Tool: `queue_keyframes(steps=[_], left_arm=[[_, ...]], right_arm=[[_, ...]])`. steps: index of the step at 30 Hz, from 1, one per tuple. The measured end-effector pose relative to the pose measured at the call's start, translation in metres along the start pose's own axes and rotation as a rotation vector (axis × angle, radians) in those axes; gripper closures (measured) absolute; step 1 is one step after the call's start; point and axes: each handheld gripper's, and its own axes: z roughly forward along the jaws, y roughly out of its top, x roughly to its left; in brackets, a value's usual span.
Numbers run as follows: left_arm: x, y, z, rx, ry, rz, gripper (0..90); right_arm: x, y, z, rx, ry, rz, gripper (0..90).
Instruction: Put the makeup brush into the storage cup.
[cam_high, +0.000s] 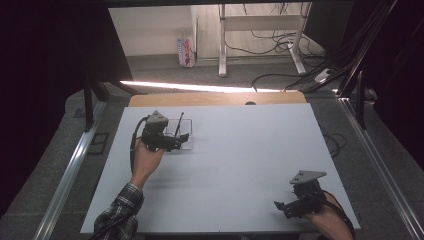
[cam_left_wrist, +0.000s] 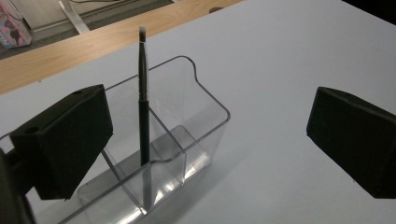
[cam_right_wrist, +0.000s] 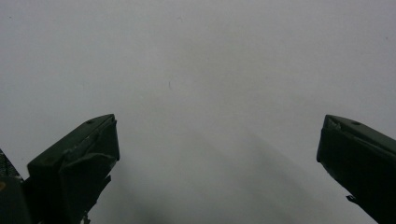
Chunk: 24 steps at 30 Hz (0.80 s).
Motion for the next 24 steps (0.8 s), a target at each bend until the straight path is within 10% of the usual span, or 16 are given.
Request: queue_keyframes(steps=[24], left_arm=[[-0.006,-0.014,-0.008,-0.001,-0.057,-0.008,1.5]], right_arm=[[0.001,0.0,0.0,-0.003,0.011,-0.019,0.0]])
